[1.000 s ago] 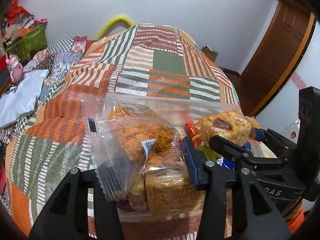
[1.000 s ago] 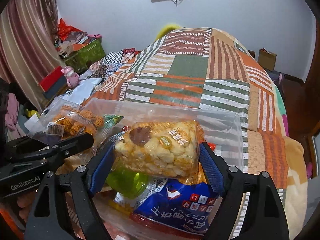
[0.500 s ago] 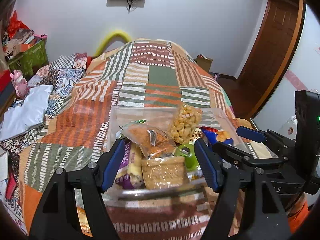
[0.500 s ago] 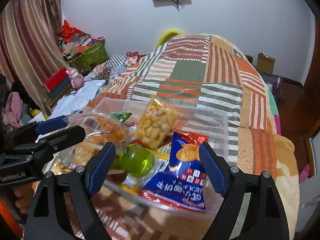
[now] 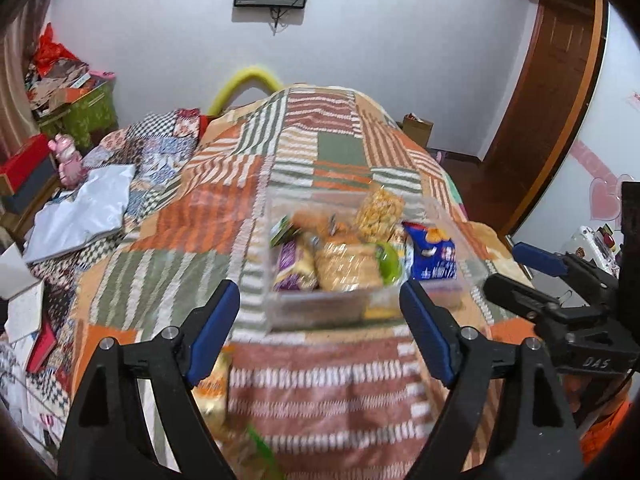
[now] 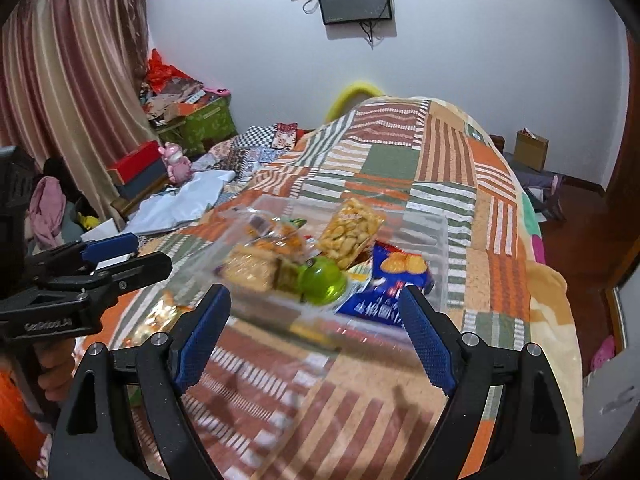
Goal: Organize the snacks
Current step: 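Grasp the green-zip cracker bag with the left tool while the right tool grasps the round-labelled bun pack, then carry the cracker bag and bun pack over the box and release both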
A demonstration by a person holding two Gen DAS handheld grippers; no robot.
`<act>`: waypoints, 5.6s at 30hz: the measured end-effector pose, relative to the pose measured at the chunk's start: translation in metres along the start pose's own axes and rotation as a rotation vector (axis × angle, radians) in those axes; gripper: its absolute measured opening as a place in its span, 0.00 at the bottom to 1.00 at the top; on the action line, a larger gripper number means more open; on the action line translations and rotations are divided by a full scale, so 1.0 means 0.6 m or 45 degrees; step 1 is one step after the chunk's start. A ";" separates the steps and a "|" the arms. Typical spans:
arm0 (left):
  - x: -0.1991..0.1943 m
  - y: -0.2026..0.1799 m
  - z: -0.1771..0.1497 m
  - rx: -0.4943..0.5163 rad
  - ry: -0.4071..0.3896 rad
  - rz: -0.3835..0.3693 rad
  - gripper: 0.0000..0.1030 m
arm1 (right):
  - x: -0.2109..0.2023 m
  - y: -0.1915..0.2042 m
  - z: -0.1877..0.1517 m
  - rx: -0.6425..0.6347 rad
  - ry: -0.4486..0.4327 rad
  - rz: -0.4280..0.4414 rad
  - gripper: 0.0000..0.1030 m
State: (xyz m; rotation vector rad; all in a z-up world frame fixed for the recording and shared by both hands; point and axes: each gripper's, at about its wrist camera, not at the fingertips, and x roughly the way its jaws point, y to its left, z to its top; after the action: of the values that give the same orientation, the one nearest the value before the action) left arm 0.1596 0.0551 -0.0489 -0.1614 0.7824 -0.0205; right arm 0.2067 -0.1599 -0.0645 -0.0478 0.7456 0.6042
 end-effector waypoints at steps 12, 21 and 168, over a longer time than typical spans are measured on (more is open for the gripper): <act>-0.042 0.092 -0.105 -0.087 0.098 0.102 0.82 | -0.012 0.073 -0.060 -0.030 0.049 0.097 0.82; -0.032 0.138 -0.190 -0.125 0.210 0.067 0.82 | 0.013 0.122 -0.083 -0.066 0.108 0.149 0.82; 0.108 -0.061 0.076 0.110 -0.094 -0.097 0.58 | 0.088 -0.061 0.045 0.050 0.057 0.019 0.53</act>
State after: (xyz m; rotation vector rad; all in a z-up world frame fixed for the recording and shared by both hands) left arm 0.2391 0.0203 -0.0568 -0.1096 0.7002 -0.1195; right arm 0.2733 -0.1571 -0.0851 -0.0199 0.8013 0.6043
